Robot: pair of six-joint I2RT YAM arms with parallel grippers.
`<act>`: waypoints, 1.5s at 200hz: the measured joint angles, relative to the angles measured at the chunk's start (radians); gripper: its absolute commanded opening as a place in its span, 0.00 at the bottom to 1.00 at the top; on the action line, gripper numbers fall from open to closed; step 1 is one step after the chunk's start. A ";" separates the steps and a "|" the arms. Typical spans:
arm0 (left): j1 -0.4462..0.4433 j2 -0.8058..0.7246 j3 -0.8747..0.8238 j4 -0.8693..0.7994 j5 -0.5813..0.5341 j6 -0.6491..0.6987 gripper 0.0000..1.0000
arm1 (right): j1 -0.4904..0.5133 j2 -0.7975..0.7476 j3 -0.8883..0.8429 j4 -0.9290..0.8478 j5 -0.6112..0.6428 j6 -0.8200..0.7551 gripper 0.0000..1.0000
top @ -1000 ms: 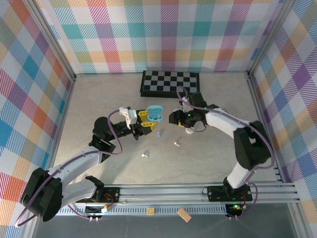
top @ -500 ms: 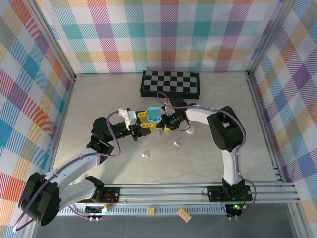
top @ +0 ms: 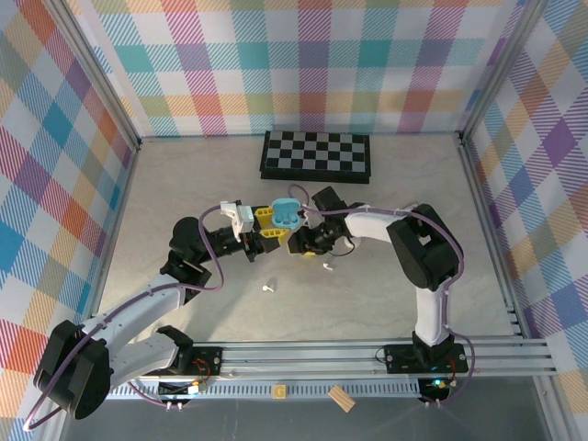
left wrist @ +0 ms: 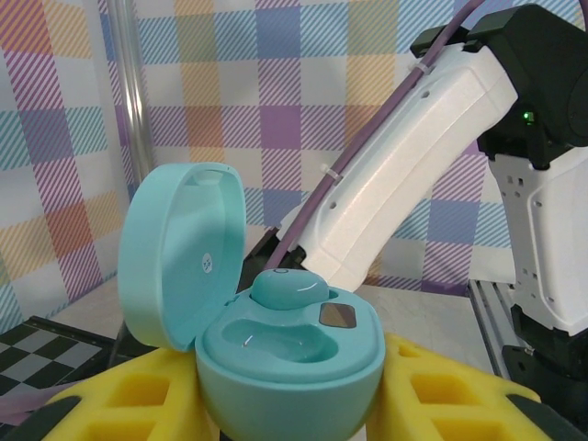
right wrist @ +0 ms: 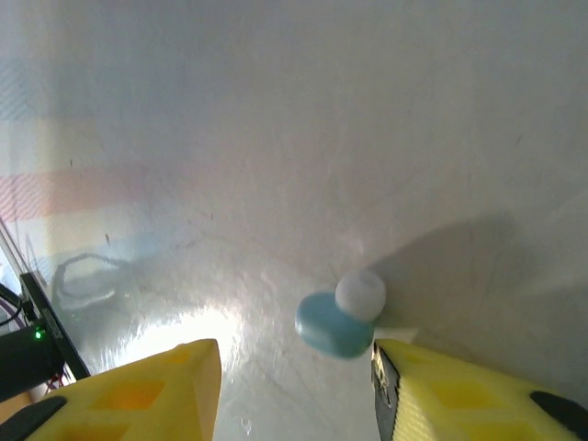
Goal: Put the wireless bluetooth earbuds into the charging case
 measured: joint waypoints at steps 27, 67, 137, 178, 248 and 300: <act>0.000 -0.001 0.000 0.000 0.000 0.003 0.37 | 0.015 -0.043 -0.027 -0.014 0.022 -0.001 0.48; 0.000 -0.042 -0.013 -0.002 -0.019 0.003 0.37 | 0.023 -0.075 0.012 -0.070 0.121 -0.052 0.49; 0.000 -0.066 -0.014 -0.026 -0.019 0.003 0.37 | 0.023 0.126 0.246 -0.102 0.117 -0.108 0.45; 0.000 -0.082 -0.015 -0.048 -0.020 0.010 0.37 | 0.018 0.142 0.238 -0.114 0.064 -0.131 0.43; 0.000 -0.077 -0.015 -0.050 -0.019 0.011 0.36 | 0.019 0.027 0.105 -0.151 0.052 -0.135 0.47; 0.003 -0.085 -0.024 -0.049 -0.027 0.010 0.36 | 0.066 -0.024 0.148 -0.234 0.230 -0.185 0.47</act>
